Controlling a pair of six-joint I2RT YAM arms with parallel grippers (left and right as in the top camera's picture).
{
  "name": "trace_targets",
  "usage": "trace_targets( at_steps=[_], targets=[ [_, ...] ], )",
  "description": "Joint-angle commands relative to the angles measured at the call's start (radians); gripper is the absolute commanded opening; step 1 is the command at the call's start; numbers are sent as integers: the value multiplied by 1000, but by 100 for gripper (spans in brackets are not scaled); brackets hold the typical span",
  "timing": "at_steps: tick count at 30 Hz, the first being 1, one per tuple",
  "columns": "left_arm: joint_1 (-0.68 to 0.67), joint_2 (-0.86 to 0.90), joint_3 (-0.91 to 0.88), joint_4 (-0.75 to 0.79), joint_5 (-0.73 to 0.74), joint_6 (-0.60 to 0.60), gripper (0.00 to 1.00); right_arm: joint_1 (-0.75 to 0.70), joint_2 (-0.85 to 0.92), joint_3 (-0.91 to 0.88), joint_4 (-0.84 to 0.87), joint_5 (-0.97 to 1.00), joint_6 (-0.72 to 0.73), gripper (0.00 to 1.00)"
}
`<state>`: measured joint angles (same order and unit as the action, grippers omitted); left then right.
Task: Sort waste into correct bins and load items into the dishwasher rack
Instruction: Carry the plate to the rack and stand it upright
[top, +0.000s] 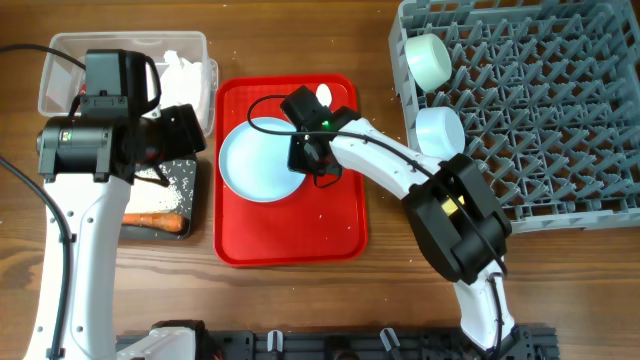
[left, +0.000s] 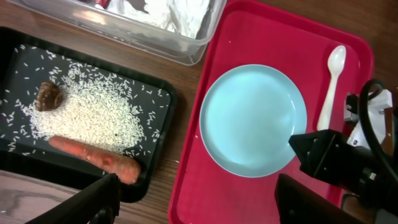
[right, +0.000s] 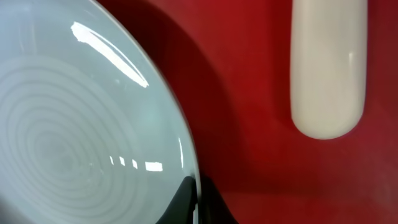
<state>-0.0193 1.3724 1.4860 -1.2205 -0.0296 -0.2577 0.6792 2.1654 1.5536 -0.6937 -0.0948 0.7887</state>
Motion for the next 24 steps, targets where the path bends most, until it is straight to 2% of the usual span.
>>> trace_targets(
  at_steps=[1, 4, 8, 10, 13, 15, 18, 24],
  targets=[
    [5, 3, 6, 2, -21, -13, 78, -41, -45, -9, -60, 26, -73, 4],
    [5, 3, 6, 6, -21, -13, 79, -75, -132, -9, -98, 57, -157, 4],
    [5, 3, 6, 25, -21, -13, 81, -130, -366, -9, -199, 256, -283, 4],
    [5, 3, 6, 37, -21, -13, 82, -165, -559, -9, -264, 522, -334, 4],
    [5, 3, 6, 40, -21, -13, 82, -192, -703, -9, -281, 705, -432, 4],
    [5, 3, 6, 47, -21, -13, 83, -230, -792, -9, -283, 967, -497, 4],
    [5, 3, 6, 60, -21, -13, 83, -294, -811, -9, -240, 1178, -574, 4],
    [5, 3, 6, 73, -21, -13, 83, -495, -706, -9, -74, 1109, -770, 5]
  ],
)
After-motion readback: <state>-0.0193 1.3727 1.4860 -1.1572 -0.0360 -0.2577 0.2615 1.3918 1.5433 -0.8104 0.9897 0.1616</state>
